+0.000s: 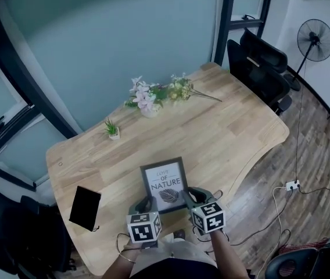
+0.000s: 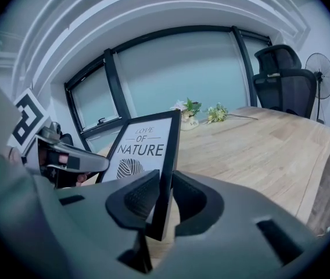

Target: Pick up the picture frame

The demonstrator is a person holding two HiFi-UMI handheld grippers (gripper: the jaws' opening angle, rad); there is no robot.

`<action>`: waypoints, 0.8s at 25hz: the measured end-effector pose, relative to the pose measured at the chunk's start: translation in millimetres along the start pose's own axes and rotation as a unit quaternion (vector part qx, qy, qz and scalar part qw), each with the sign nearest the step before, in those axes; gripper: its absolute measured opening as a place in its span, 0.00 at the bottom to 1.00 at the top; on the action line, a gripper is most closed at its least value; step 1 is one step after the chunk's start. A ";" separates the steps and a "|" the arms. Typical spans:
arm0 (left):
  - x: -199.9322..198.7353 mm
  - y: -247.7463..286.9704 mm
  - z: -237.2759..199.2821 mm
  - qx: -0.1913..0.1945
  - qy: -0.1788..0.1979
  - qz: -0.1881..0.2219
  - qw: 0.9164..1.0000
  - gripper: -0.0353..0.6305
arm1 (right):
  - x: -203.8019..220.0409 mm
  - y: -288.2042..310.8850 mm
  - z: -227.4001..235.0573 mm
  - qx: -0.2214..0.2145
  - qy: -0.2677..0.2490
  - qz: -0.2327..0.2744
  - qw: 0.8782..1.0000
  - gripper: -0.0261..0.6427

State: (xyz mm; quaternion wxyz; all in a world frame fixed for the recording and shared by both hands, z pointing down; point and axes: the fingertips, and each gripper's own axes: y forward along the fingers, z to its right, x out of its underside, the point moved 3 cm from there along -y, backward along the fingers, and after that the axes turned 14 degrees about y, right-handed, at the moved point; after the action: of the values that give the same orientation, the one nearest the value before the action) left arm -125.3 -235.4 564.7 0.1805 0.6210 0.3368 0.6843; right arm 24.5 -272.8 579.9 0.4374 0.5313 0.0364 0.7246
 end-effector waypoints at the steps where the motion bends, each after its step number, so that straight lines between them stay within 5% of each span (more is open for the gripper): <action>1: -1.7 -2.4 1.5 -0.001 0.001 0.004 1.000 0.16 | -1.7 -3.0 -0.7 0.000 -0.002 0.003 1.000 0.15; 20: -12.3 -54.7 23.5 -0.042 0.002 0.067 0.997 0.16 | -20.8 -50.7 -23.1 -0.031 -0.053 0.046 0.997 0.14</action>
State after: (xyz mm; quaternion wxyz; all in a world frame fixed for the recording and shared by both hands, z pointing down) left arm -109.8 -199.3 518.3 0.1590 0.6327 0.2656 0.7099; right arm 37.3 -246.1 528.2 0.4216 0.5564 -0.0342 0.7152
